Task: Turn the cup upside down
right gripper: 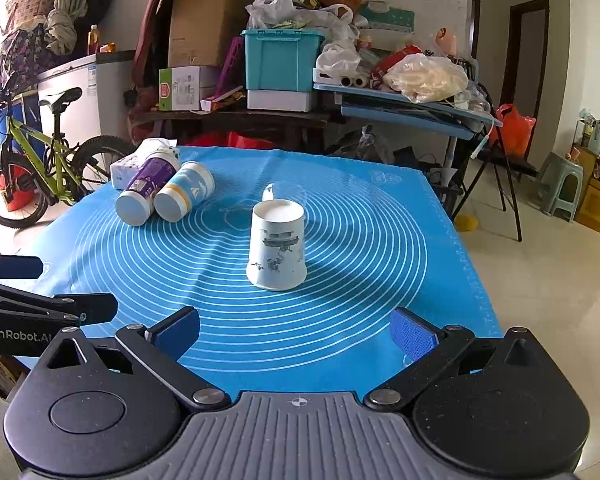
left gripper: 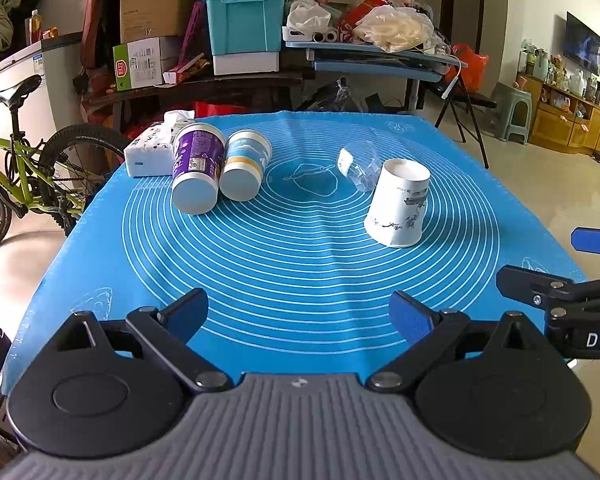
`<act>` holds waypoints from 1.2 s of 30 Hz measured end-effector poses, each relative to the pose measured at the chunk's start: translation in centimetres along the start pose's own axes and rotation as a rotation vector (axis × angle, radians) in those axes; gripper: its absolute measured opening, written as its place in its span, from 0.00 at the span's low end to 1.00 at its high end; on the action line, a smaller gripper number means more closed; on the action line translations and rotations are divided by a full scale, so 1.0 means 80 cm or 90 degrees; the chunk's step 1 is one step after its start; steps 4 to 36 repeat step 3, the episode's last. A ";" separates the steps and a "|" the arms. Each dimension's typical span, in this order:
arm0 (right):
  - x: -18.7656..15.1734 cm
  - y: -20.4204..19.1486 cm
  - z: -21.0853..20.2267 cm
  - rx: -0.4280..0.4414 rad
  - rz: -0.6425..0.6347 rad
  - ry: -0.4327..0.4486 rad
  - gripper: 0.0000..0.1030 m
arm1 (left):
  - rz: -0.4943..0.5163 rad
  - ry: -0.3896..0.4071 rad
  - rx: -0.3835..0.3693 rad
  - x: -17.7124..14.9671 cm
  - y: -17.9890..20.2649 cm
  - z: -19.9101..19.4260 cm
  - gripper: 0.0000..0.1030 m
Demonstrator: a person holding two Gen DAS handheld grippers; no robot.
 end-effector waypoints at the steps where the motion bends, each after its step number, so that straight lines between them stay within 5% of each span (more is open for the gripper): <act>1: 0.000 -0.001 0.001 0.000 -0.001 -0.001 1.00 | 0.000 0.000 0.000 0.000 0.000 0.000 0.93; 36: 0.000 -0.001 0.002 0.001 -0.002 -0.002 1.00 | 0.000 0.000 0.001 0.000 0.000 0.000 0.93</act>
Point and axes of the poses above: each gripper's, at about its wrist camera, not at the fingertips, and z roughly the way its jaws point, y to its right, x to its top, the point moved 7 cm from there along z, roughly the way its jaws point, and after that the axes turned 15 degrees about -z, right-handed, at the moved point
